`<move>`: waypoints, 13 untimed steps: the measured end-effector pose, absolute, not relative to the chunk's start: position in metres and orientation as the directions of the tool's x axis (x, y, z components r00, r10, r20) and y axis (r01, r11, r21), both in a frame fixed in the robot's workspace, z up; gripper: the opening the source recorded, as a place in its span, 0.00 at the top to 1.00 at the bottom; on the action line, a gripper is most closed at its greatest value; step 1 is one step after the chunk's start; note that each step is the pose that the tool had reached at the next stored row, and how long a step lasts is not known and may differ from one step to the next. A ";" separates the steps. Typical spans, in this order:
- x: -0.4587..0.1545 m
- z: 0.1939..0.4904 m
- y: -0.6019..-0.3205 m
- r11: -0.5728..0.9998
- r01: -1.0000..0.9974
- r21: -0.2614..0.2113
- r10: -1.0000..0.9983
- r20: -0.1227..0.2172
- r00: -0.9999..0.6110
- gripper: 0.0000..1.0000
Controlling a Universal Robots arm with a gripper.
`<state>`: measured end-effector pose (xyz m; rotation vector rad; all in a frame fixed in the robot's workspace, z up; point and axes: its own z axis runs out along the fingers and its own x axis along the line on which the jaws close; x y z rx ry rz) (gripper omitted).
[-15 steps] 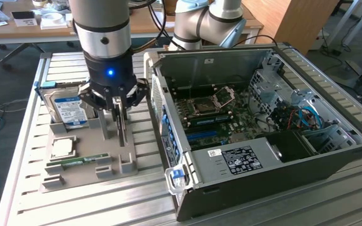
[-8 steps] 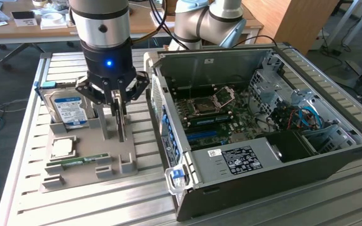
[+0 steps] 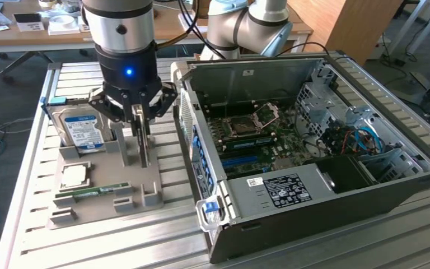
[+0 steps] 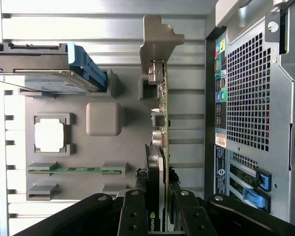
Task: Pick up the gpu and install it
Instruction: 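Pick up the gpu and move the gpu toward the slot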
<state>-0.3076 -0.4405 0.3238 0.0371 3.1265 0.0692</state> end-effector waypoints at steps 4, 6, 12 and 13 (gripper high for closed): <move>-0.308 0.329 -0.441 0.999 0.023 0.044 0.024 -0.013 -1.000 0.73; -0.308 0.334 -0.441 0.999 0.023 0.044 0.024 -0.013 -1.000 0.73; -0.308 0.355 -0.441 0.999 0.023 0.044 0.024 -0.013 -1.000 0.73; -0.308 0.359 -0.441 0.999 0.023 0.044 0.024 -0.013 -1.000 0.73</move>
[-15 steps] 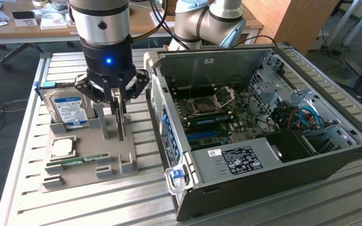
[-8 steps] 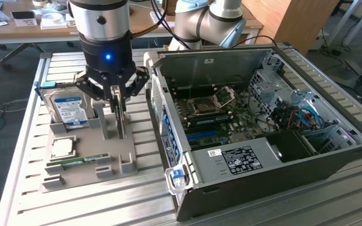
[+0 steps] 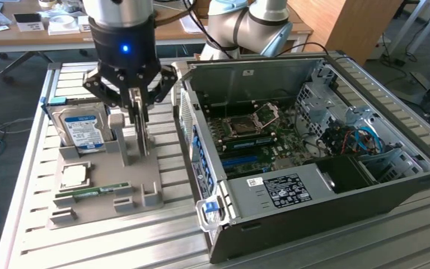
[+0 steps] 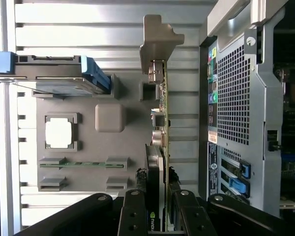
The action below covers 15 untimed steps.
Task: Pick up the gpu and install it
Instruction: 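Pick up the gpu and move the gpu toward the slot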
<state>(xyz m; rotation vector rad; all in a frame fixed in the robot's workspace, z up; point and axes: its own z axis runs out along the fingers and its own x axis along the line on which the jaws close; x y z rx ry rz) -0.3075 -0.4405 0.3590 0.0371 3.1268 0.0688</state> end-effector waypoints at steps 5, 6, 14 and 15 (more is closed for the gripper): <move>-0.307 0.380 -0.441 0.999 0.023 0.044 0.024 -0.013 -1.000 0.73; -0.307 0.384 -0.441 0.999 0.023 0.044 0.024 -0.013 -1.000 0.73; -0.307 0.406 -0.441 0.999 0.023 0.044 0.024 -0.013 -1.000 0.73; -0.307 0.408 -0.441 0.999 0.023 0.044 0.024 -0.013 -1.000 0.73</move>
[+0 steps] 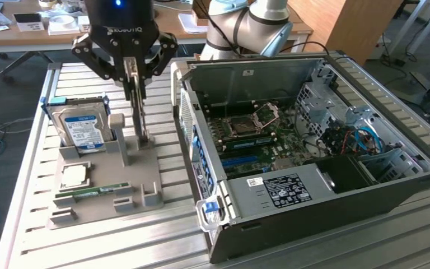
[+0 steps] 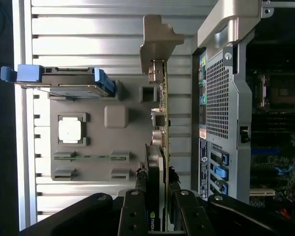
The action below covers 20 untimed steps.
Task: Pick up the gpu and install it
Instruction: 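Pick up the gpu and move the gpu toward the slot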
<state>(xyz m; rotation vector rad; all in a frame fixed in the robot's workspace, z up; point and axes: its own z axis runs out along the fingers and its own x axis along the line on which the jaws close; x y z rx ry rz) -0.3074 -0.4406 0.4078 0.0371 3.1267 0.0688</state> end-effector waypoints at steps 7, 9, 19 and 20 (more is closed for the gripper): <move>-0.307 0.412 -0.441 0.999 0.023 0.044 0.024 -0.013 -1.000 0.73; -0.307 0.412 -0.441 0.999 0.023 0.044 0.024 -0.013 -1.000 0.73; -0.306 0.412 -0.441 0.999 0.023 0.044 0.024 -0.013 -1.000 0.73; -0.306 0.412 -0.441 0.999 0.023 0.044 0.024 -0.013 -1.000 0.73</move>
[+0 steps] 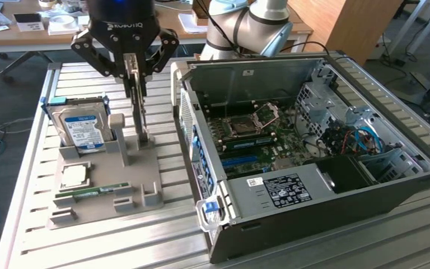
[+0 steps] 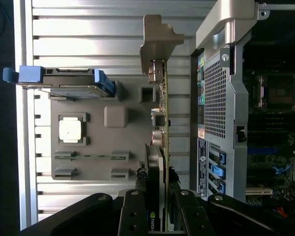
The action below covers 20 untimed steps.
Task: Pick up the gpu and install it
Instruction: 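Pick up the gpu and move the gpu toward the slot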
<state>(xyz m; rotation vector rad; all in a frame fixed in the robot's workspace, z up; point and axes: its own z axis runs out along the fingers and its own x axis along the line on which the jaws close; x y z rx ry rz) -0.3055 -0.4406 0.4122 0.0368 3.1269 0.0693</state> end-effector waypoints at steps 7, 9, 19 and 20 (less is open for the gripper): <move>-0.295 0.413 -0.441 0.998 0.023 0.054 0.024 -0.013 -1.000 0.73; -0.288 0.413 -0.441 0.998 0.023 0.062 0.024 -0.013 -1.000 0.73; -0.278 0.413 -0.441 0.997 0.022 0.070 0.023 -0.013 -1.000 0.73; -0.278 0.413 -0.441 0.997 0.022 0.070 0.023 -0.013 -1.000 0.73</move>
